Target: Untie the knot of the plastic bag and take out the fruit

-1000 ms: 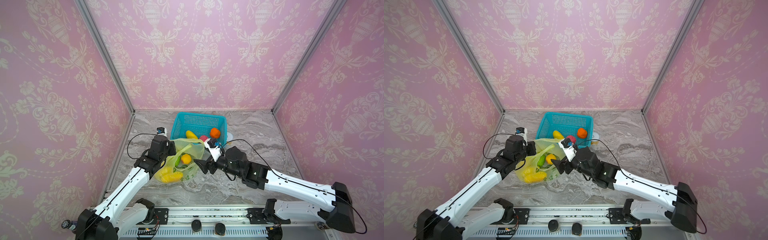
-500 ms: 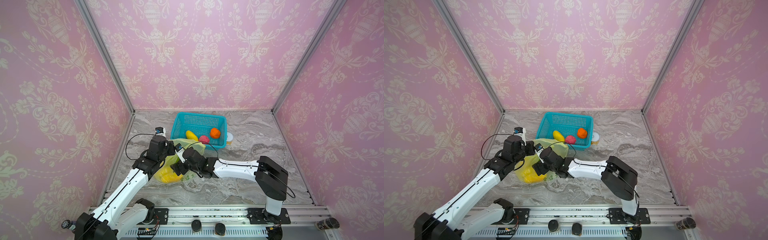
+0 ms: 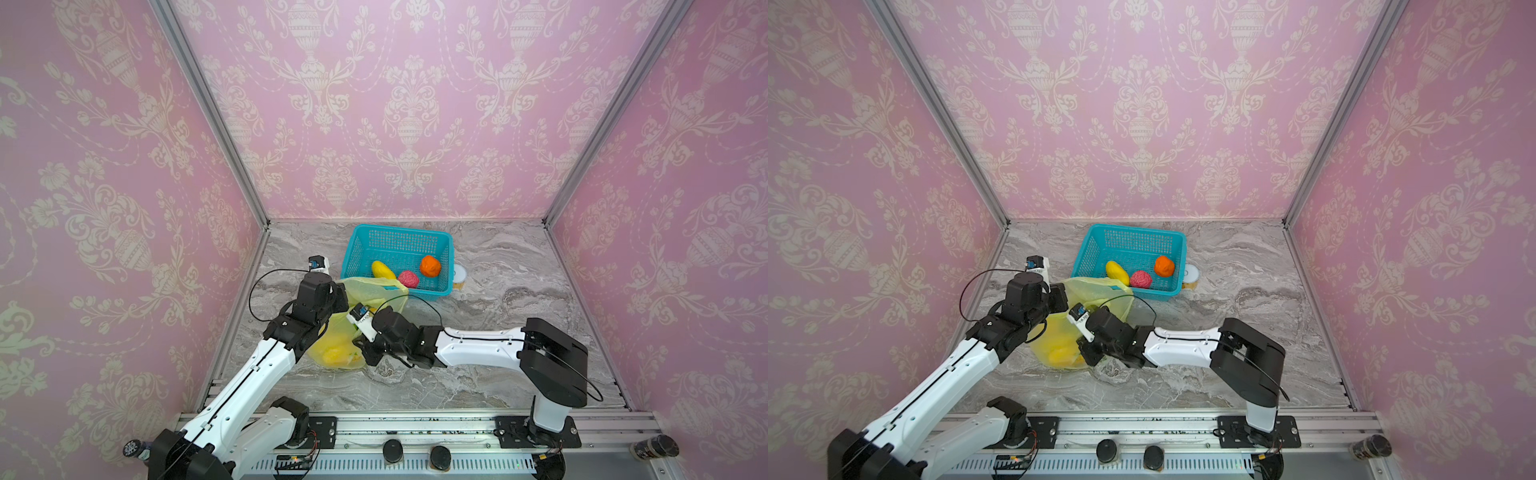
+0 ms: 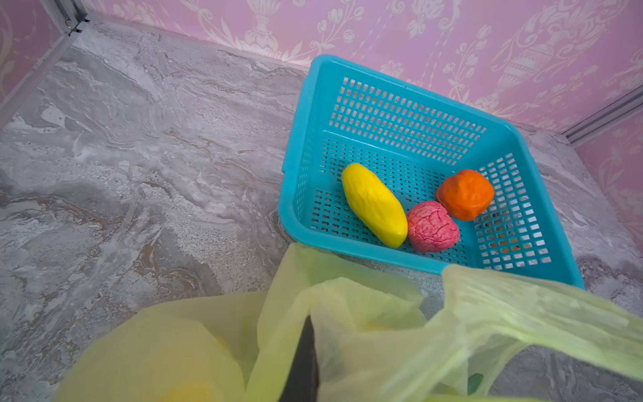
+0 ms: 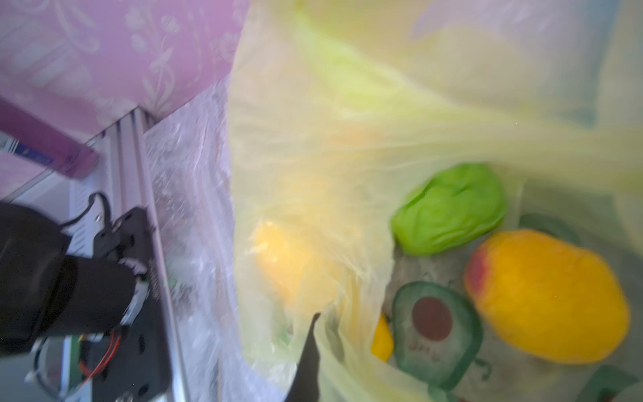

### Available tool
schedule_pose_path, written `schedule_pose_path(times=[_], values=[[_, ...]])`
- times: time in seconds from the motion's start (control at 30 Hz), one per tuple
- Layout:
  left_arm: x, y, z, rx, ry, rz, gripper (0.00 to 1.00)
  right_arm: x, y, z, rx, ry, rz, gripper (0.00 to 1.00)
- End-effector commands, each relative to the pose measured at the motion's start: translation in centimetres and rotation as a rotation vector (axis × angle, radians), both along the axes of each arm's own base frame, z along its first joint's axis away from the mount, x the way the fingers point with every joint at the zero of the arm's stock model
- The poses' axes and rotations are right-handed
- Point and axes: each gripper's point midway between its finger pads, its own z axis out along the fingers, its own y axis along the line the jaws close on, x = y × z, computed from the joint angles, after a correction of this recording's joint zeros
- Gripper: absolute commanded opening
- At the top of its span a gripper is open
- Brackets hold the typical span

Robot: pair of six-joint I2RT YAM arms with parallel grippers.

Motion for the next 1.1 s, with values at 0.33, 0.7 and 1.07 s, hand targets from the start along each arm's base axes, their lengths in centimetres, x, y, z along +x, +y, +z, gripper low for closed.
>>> schedule_pose_path(times=[0.33, 0.7, 1.07], values=[[-0.2, 1.7, -0.1, 0.056, 0.017, 0.068, 0.0, -9.4, 4.2, 0.4, -0.072, -0.188, 0.315, 0.58], [-0.2, 1.2, 0.0, 0.034, 0.006, 0.049, 0.0, -4.5, -4.5, 4.0, -0.091, -0.348, 0.068, 0.83], [-0.3, 1.1, 0.4, 0.021, -0.007, 0.038, 0.0, 2.7, -7.7, 5.6, -0.009, -0.289, -0.123, 0.33]])
